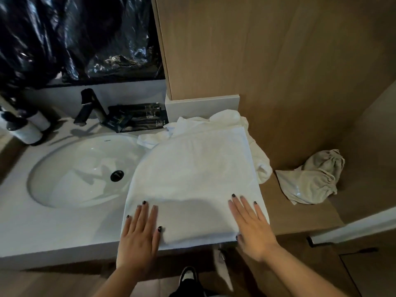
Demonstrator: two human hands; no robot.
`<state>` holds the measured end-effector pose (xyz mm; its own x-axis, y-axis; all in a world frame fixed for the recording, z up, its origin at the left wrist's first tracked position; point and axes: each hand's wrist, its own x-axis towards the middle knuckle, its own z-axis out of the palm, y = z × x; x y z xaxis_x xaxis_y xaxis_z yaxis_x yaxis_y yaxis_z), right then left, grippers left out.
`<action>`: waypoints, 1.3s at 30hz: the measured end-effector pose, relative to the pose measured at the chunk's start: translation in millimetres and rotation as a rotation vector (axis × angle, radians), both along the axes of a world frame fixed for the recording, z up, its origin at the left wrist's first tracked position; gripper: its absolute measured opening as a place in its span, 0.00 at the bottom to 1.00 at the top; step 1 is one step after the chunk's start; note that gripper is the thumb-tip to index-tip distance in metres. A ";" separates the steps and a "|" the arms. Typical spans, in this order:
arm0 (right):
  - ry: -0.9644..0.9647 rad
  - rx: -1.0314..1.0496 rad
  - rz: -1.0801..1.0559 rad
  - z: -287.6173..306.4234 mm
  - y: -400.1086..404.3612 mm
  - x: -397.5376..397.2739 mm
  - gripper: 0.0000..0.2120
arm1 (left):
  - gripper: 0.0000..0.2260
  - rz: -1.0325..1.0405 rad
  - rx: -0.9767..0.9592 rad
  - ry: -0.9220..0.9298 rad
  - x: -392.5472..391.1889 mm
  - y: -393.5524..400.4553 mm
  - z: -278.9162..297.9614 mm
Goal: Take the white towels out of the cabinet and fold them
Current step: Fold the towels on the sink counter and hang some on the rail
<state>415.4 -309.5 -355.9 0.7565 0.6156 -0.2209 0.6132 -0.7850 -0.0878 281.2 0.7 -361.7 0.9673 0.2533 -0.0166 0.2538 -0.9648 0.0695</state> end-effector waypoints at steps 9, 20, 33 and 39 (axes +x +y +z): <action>0.190 0.119 -0.101 11.8 9.6 -26.9 0.39 | 0.21 0.390 -0.355 -0.176 -41.0 -41.4 1.3; 0.537 0.470 -0.224 31.8 22.2 -107.7 0.24 | 0.22 1.252 -1.803 -0.458 -72.9 -47.9 -13.2; 0.863 0.750 -0.604 50.5 53.6 -126.9 0.11 | 0.31 1.350 -1.957 -0.496 -34.2 -33.7 1.9; 1.325 0.912 -1.027 39.8 89.7 -138.2 0.10 | 0.19 1.445 -1.955 -0.410 -53.2 -33.8 -0.6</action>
<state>277.2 -219.8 -316.1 0.4945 0.3504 -0.7954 -0.7897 -0.2012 -0.5796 228.0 -33.1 -362.4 0.3103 0.3919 -0.8661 0.1490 0.8798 0.4514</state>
